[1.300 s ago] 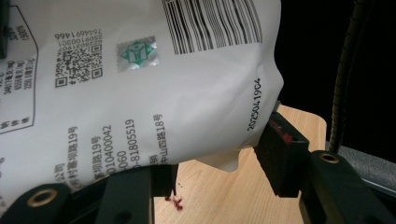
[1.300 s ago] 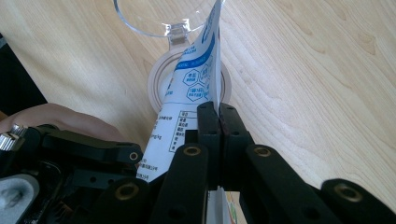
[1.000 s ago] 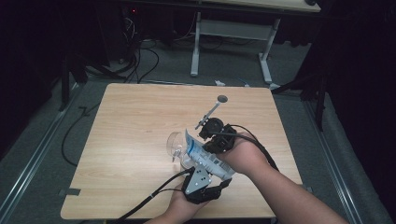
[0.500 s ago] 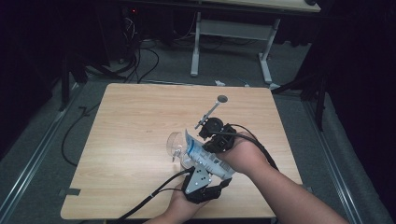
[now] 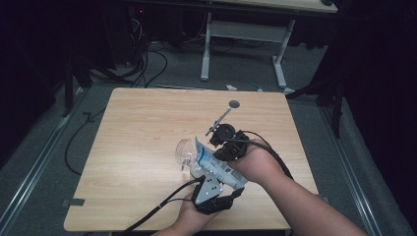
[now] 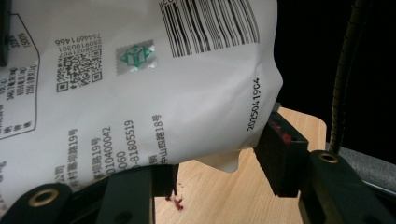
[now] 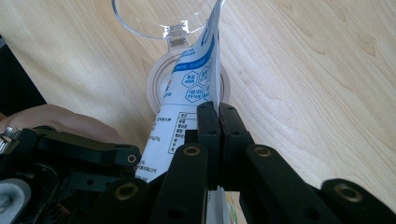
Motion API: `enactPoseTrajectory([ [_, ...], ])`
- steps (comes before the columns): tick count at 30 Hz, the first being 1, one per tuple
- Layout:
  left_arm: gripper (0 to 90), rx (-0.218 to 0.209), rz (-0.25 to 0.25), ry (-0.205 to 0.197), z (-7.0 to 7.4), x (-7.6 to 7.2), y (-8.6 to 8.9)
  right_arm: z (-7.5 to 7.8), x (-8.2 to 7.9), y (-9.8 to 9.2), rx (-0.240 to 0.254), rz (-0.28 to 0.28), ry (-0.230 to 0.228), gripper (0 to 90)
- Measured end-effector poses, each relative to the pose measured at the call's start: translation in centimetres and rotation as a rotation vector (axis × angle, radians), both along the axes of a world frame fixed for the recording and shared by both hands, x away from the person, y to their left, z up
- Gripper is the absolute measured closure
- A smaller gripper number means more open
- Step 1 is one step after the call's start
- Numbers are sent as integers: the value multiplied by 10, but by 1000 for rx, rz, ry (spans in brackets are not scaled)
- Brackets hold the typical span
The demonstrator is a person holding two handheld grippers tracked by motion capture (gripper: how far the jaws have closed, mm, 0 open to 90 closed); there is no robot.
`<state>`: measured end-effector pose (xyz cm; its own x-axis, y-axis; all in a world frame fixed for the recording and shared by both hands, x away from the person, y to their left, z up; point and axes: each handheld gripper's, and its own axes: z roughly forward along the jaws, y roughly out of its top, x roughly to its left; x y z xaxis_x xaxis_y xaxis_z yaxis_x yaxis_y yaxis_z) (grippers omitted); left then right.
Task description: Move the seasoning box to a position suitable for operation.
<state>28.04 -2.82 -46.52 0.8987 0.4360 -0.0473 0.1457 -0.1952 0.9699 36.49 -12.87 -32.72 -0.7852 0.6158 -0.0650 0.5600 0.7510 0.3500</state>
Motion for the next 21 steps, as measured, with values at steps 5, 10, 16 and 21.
enactPoseTrajectory([
  [5, 534, -1, 1, -1, 0, 0, 0, 0, 0, 0, 1, 3, 0, 897],
  [10, 535, -2, 0, 0, 0, 0, 0, 0, 1, 0, 2, 4, 0, 895],
  [16, 535, -3, -1, -1, 0, 0, 0, -1, 1, 0, 2, 12, 4, 895],
  [21, 536, -6, 1, -3, 1, 0, 0, 0, 1, 0, 6, 6, 5, 895],
])
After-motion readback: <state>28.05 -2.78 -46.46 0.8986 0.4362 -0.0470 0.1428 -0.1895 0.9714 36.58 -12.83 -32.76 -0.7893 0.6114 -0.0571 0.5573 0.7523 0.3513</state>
